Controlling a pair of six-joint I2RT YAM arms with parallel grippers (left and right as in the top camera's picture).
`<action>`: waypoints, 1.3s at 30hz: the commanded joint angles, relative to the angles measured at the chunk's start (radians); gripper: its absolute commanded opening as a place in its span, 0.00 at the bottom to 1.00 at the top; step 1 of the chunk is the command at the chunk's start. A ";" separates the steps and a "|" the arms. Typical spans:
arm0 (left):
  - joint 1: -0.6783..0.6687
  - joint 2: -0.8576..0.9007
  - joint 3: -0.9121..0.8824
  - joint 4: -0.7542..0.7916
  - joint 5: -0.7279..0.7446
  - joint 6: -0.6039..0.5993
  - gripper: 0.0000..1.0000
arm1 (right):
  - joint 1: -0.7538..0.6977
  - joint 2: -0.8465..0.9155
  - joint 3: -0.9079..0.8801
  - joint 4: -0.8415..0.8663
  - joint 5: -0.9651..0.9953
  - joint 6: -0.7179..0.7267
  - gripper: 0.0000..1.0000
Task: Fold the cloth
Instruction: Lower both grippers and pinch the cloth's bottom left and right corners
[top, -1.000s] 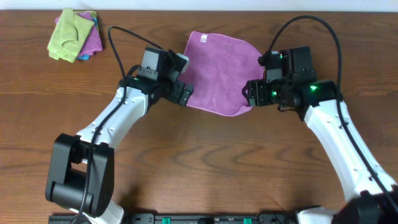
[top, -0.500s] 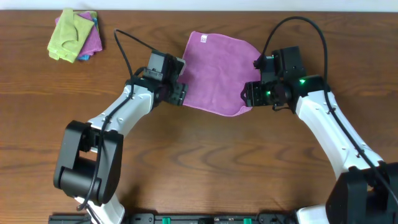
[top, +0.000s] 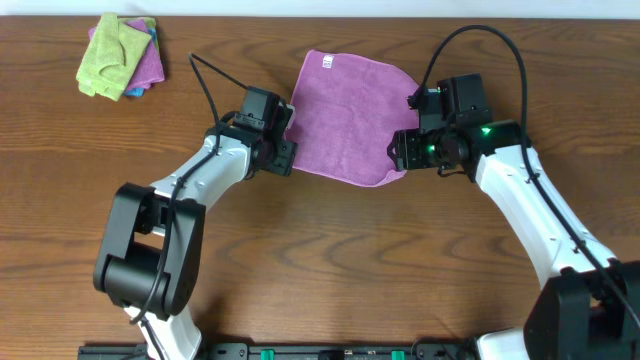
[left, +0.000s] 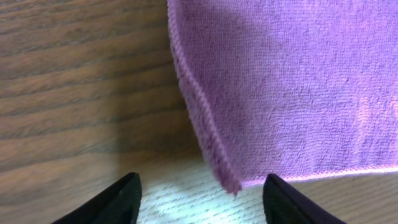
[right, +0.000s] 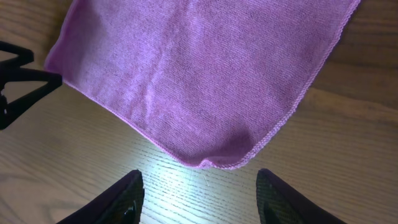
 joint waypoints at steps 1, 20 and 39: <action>-0.002 0.022 0.016 0.019 0.024 -0.029 0.61 | 0.001 -0.003 -0.003 0.003 -0.001 0.015 0.58; -0.004 -0.024 0.016 -0.074 -0.002 -0.135 0.06 | -0.065 -0.003 -0.003 -0.021 0.000 0.014 0.47; -0.039 -0.072 0.014 -0.415 -0.060 -0.336 0.05 | -0.092 -0.003 -0.003 -0.154 -0.087 -0.028 0.19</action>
